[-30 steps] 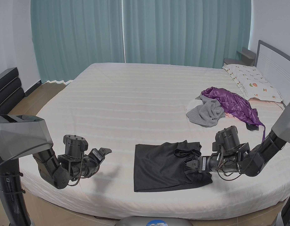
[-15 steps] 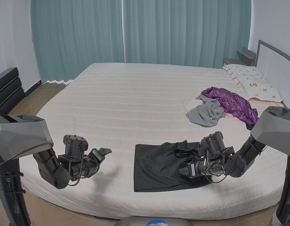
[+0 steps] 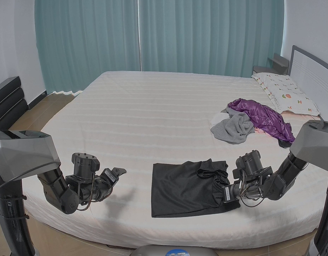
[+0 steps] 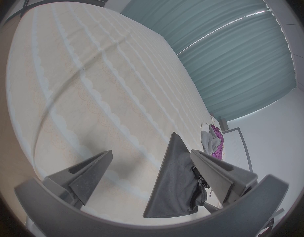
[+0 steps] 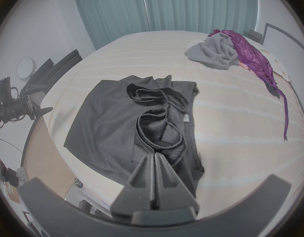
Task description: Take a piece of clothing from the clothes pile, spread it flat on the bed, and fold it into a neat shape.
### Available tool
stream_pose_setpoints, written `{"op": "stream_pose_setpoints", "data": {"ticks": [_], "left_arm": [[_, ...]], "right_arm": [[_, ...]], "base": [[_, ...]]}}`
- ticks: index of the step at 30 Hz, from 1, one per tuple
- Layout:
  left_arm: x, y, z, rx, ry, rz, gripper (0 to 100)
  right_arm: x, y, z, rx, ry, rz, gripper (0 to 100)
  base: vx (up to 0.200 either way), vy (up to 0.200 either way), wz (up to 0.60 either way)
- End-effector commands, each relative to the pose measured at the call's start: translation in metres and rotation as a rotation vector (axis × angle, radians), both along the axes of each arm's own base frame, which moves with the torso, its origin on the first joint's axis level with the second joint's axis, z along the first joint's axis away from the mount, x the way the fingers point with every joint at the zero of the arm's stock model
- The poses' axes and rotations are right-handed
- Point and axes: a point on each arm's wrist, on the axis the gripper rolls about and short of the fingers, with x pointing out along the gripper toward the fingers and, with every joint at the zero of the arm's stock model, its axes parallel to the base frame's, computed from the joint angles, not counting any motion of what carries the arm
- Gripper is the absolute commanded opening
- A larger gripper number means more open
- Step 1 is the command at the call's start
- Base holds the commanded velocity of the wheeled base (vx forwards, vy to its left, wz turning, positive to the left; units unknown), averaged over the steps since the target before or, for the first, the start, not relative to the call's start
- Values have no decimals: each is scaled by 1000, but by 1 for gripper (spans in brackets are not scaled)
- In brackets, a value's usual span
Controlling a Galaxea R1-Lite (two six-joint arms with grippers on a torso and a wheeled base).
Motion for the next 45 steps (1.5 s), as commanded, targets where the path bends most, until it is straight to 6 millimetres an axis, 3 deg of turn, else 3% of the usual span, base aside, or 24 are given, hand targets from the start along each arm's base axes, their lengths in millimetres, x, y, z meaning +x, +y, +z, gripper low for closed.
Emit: {"op": "stream_pose_setpoints", "data": {"ticks": [1,9,15,16,22,26,28,29,33,41,45], "left_arm": [[0,0,-1,1,3,0,100],[-1,0,-1,1,4,0,100],[-1,0,-1,1,4,0,100],[-1,0,-1,1,4,0,100],[0,0,-1,1,3,0,100],[0,0,-1,1,3,0,100],[0,0,-1,1,3,0,100],[0,0,-1,1,3,0,100],[0,0,-1,1,3,0,100],[1,2,0,-1,-1,12,100],[2,4,1,-2,-4,18,100]], "right_arm": [[-15,-21,19,13,-13,-36,0],[-33,-45,2,-13,81,-95,0],[-28,-58,-3,-1,98,-134,0],[-25,-62,-4,3,101,-150,100],[-26,-66,-5,26,117,-149,100],[-20,-63,15,75,45,-152,100],[-20,-63,15,75,45,-152,100],[-15,-45,33,187,7,-159,100],[-8,-15,41,306,16,-199,100],[18,50,3,383,100,-222,100],[27,64,-8,354,112,-224,100]], "base": [[0,0,0],[0,0,0],[0,0,0],[0,0,0],[0,0,0],[0,0,0],[0,0,0],[0,0,0],[0,0,0],[0,0,0],[0,0,0]]}}
